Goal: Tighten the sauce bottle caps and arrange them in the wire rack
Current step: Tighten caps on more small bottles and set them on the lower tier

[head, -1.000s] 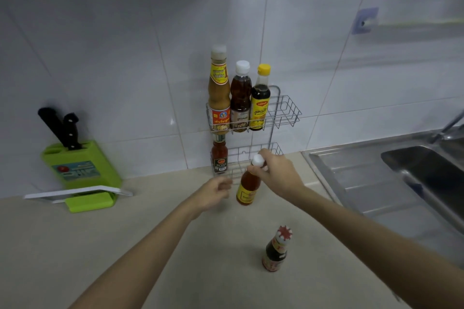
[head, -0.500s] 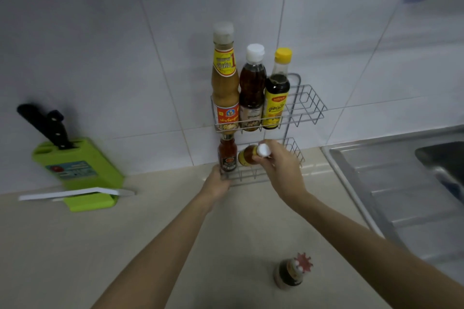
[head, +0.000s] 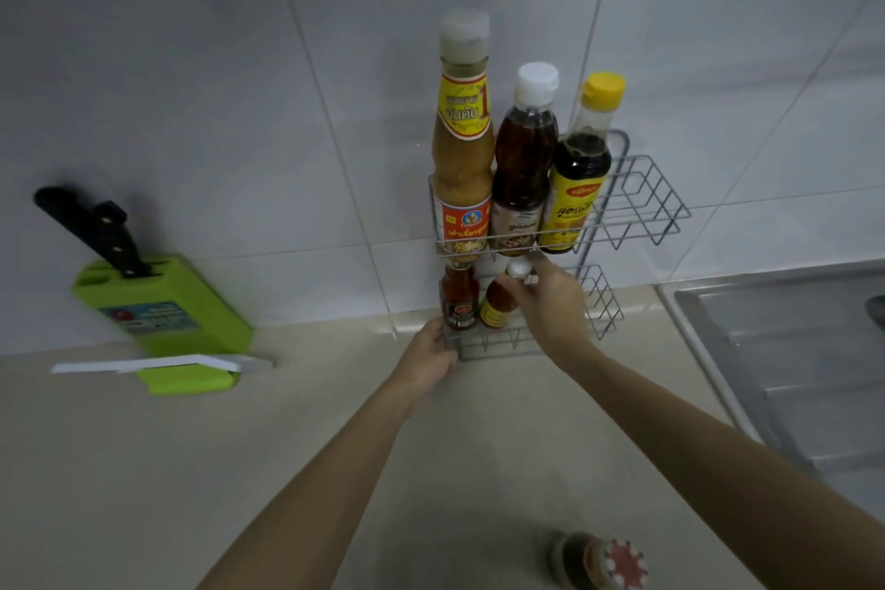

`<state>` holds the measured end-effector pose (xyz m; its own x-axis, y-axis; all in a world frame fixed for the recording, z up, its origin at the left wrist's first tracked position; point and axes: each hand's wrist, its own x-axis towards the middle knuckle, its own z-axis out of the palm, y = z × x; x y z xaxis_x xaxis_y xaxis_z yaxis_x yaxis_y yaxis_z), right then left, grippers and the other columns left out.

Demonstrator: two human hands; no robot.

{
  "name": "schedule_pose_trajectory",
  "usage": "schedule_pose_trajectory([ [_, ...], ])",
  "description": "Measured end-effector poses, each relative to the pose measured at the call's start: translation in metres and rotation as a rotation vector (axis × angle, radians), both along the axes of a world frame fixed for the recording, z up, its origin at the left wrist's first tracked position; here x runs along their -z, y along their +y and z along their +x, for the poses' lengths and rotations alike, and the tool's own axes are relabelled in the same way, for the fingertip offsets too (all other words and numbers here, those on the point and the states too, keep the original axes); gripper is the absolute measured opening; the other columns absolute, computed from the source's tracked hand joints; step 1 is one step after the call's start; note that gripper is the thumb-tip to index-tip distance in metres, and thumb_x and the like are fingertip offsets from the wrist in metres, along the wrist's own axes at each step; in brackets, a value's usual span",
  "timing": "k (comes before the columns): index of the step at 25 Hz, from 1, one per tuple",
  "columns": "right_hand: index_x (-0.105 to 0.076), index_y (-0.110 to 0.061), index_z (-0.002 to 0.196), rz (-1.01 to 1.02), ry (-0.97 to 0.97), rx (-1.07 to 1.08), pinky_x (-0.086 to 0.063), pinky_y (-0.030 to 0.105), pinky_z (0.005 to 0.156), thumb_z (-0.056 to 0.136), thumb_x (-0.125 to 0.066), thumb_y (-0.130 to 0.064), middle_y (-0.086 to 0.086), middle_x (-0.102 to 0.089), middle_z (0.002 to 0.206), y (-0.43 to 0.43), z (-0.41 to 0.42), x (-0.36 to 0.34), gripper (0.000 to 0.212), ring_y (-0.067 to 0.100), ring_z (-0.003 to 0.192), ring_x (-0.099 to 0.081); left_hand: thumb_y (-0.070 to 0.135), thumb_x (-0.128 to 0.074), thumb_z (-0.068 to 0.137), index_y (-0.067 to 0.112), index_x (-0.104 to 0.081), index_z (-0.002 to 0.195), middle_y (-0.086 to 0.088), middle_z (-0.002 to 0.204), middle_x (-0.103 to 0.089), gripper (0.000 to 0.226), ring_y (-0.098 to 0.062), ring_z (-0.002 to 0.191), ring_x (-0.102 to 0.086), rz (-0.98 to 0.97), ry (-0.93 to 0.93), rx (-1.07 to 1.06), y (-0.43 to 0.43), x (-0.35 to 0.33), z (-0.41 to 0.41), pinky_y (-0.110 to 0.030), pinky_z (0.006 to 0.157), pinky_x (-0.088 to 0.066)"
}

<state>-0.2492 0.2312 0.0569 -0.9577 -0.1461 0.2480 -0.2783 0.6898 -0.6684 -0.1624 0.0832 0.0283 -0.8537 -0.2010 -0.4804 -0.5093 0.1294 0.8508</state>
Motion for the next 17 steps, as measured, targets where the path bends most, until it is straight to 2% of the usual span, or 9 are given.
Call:
schedule_pose_trajectory([
  [3, -0.062, -0.008, 0.097, 0.037, 0.023, 0.017, -0.036, 0.026, 0.059, 0.083, -0.070, -0.033, 0.012, -0.071, 0.087, -0.011, -0.010, -0.005, 0.030, 0.029, 0.076, -0.065, -0.022, -0.038, 0.083, 0.009, -0.038, 0.143, 0.001, 0.125, -0.052, 0.067, -0.011, 0.109, -0.050, 0.016, 0.030, -0.002, 0.005, 0.001, 0.000, 0.001, 0.055, -0.043],
  [6, -0.063, -0.003, 0.096, 0.075, 0.034, 0.019, -0.032, 0.026, 0.058, 0.082, -0.069, -0.037, 0.016, -0.070, 0.087, -0.018, -0.013, -0.005, 0.037, 0.032, 0.075, -0.064, -0.022, -0.040, 0.083, 0.008, -0.036, 0.145, 0.001, 0.128, -0.052, 0.069, -0.007, 0.114, -0.047, 0.006, 0.063, -0.002, 0.008, 0.002, 0.000, -0.007, 0.074, -0.045],
  [10, -0.063, -0.006, 0.099, 0.014, 0.001, 0.052, -0.031, 0.023, 0.055, 0.083, -0.065, -0.045, 0.013, -0.072, 0.088, -0.020, -0.020, -0.001, 0.042, 0.029, 0.074, -0.066, -0.020, -0.042, 0.081, 0.012, -0.037, 0.146, 0.001, 0.134, -0.052, 0.073, -0.012, 0.125, -0.047, -0.022, 0.052, -0.005, 0.006, 0.004, -0.001, -0.024, 0.094, -0.044],
  [12, -0.062, -0.007, 0.098, 0.033, -0.012, 0.062, -0.031, 0.023, 0.055, 0.084, -0.064, -0.044, 0.012, -0.071, 0.087, -0.022, -0.017, 0.002, 0.040, 0.028, 0.075, -0.065, -0.018, -0.044, 0.082, 0.014, -0.037, 0.145, 0.005, 0.132, -0.050, 0.072, -0.009, 0.124, -0.045, -0.025, 0.056, 0.003, 0.006, 0.003, 0.000, -0.030, 0.103, -0.041],
  [14, -0.061, -0.006, 0.098, 0.055, -0.013, 0.058, -0.033, 0.026, 0.058, 0.085, -0.064, -0.042, 0.013, -0.070, 0.089, -0.023, -0.015, 0.002, 0.038, 0.030, 0.077, -0.065, -0.017, -0.046, 0.082, 0.015, -0.036, 0.146, 0.006, 0.134, -0.049, 0.073, -0.007, 0.121, -0.044, -0.021, 0.061, 0.009, 0.006, 0.004, 0.002, -0.034, 0.107, -0.040],
  [17, -0.061, -0.005, 0.101, 0.094, -0.037, 0.029, -0.035, 0.027, 0.061, 0.086, -0.064, -0.039, 0.014, -0.069, 0.094, -0.020, -0.016, 0.000, 0.037, 0.031, 0.082, -0.065, -0.013, -0.046, 0.081, 0.021, -0.031, 0.149, 0.002, 0.143, -0.047, 0.078, -0.012, 0.128, -0.044, -0.047, 0.044, 0.034, 0.004, 0.006, 0.001, -0.037, 0.109, -0.042],
])
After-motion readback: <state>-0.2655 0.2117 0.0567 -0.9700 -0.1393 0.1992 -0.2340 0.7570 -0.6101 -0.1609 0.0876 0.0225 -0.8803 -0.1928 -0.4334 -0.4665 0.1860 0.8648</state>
